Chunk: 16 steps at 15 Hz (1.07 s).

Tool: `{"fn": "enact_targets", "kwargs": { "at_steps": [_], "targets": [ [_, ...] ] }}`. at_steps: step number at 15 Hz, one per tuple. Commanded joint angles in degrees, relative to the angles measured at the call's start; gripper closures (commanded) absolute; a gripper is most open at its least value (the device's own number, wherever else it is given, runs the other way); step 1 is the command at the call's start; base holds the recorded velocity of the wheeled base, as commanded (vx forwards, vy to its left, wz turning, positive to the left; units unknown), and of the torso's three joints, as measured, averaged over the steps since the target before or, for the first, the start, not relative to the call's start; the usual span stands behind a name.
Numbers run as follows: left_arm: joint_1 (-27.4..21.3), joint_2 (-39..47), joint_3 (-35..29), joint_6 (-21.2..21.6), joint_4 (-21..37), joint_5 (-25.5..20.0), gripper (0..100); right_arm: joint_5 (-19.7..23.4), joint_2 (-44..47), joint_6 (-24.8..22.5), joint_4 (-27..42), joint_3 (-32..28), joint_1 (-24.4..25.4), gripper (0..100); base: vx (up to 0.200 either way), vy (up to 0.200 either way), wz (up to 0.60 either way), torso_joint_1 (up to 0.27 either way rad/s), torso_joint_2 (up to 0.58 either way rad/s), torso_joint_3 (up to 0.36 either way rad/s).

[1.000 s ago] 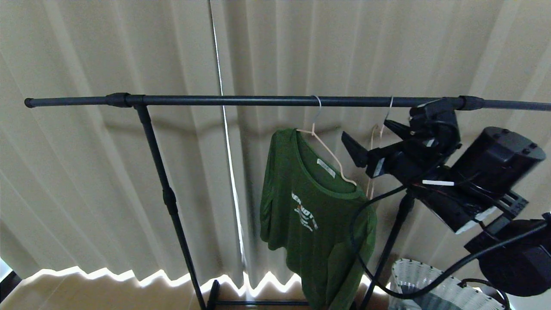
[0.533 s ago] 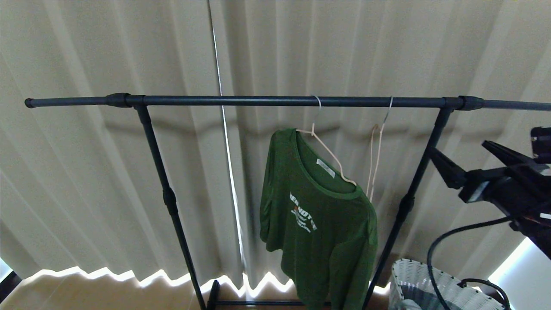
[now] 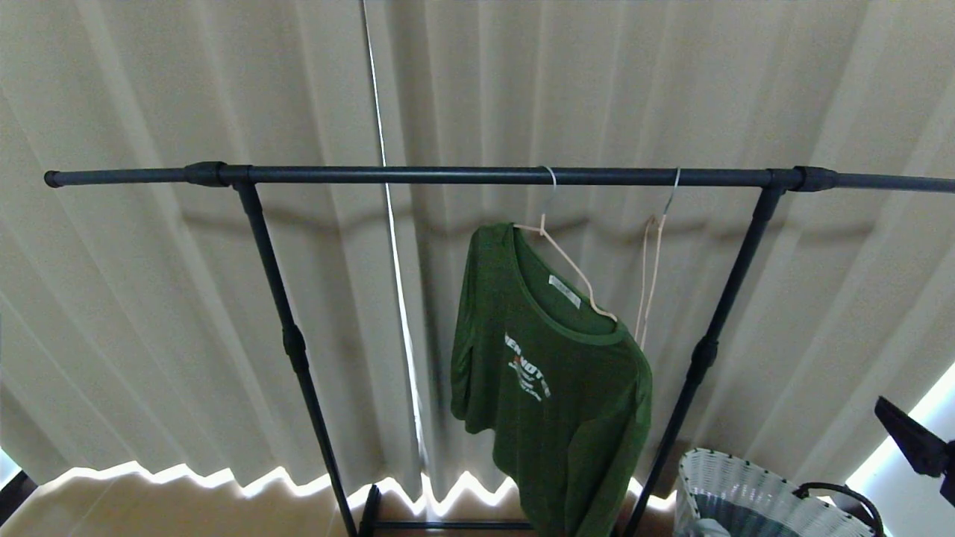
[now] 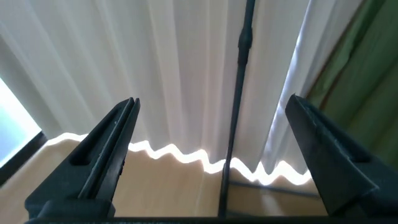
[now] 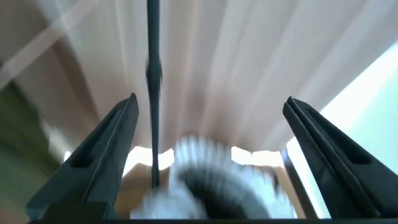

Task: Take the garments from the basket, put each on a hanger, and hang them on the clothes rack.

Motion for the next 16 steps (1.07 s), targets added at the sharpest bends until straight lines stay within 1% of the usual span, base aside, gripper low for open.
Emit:
{"fn": "enact_targets", "kwargs": {
  "at_steps": [1, 2, 3, 4, 5, 6, 7, 8, 9, 10, 11, 12, 13, 14, 15, 16],
  "targets": [
    [0.31, -1.70, 0.17, -0.32, -0.10, -0.10, 0, -0.26, -20.89, -0.04, 20.01, -0.65, -1.13, 0, 0.000, 0.000, 0.00, 0.000, 0.00, 0.000],
    [0.31, -1.70, 0.17, -0.23, -0.10, -0.10, 0, -0.44, -27.84, -0.04, 29.50, -1.01, -1.30, 0, 0.000, 0.000, 0.00, 0.000, 0.00, 0.000],
    [0.31, -1.61, 0.26, -0.05, -0.10, -0.19, 0, -0.53, -33.72, -0.04, 36.71, -1.36, -1.57, 0, 0.000, 0.000, 0.00, 0.000, 0.00, 0.000],
    [0.31, -1.61, 0.26, 1.00, -0.18, -0.98, 0, -0.70, -42.51, -0.04, 45.76, -1.53, -2.62, 0, 0.000, 0.000, 0.00, 0.000, 0.00, 0.000],
    [0.31, -1.61, 0.26, 1.97, -0.18, -1.59, 0, -0.44, -47.44, -0.12, 49.10, -1.45, -3.59, 0, 0.000, 0.000, 0.00, 0.000, 0.00, 0.000],
    [0.31, -1.70, 0.26, 2.32, -0.18, -1.68, 0, 0.18, -49.98, 0.58, 49.19, -1.36, -3.85, 0, 0.000, 0.000, 0.00, 0.000, 0.00, 0.000],
    [0.31, -1.70, 0.35, 1.79, -0.36, -1.86, 0, 0.27, -49.72, 3.83, 45.76, -0.13, -3.76, 0, 0.000, 0.000, 0.00, 0.000, 0.00, 0.000],
    [0.31, -1.70, 0.35, 1.18, -0.45, -2.65, 0, 0.53, -49.72, 5.77, 40.93, 3.04, -3.85, 0, 0.000, 0.000, 0.00, 0.000, 0.00, 0.000],
    [0.31, -1.70, 0.35, 0.30, -0.45, -4.14, 0, 1.32, -49.55, 4.89, 34.77, 7.17, -3.76, 0, 0.000, 0.000, 0.00, 0.000, 0.00, 0.000],
    [0.31, -1.70, 0.35, -0.32, -0.45, -5.90, 0, 2.02, -49.55, 3.92, 30.38, 7.17, -3.76, 0, 0.000, 0.000, 0.00, 0.000, 0.00, 0.000],
    [0.31, -1.79, 0.35, -0.67, -0.36, -7.48, 0, 2.38, -49.55, 3.66, 30.47, 7.17, -3.68, 0, 0.000, 0.000, 0.00, 0.000, 0.00, 0.000],
    [0.31, -1.79, 0.79, -1.63, 0.08, -9.77, 0, 4.48, -49.46, 2.95, 30.47, 7.17, -3.68, 0, 0.000, 0.000, 0.00, 0.000, 0.00, 0.000],
    [0.22, -1.79, 0.88, -1.55, 0.17, -10.56, 0, 6.51, -49.46, 2.60, 30.47, 7.17, -3.15, 0, 0.000, 0.000, 0.00, 0.000, 0.00, 0.000],
    [0.22, -1.79, 0.88, -1.55, 0.17, -10.65, 0, 9.23, -49.46, 2.25, 30.47, 7.17, -1.83, 0, 0.000, 0.000, 0.00, 0.000, 0.00, 0.000],
    [0.22, -1.79, 0.88, -1.55, 0.17, -10.65, 0, 9.76, -49.46, 1.81, 30.47, 7.17, -0.60, 0, 0.000, 0.000, 0.00, 0.000, 0.00, 0.000],
    [0.22, -1.79, 0.88, -1.63, 0.17, -10.56, 0, 9.85, -50.42, 1.72, 30.47, 7.17, 3.53, 0, 0.000, 0.000, 0.00, 0.000, 0.00, 0.000]
  ]
}}
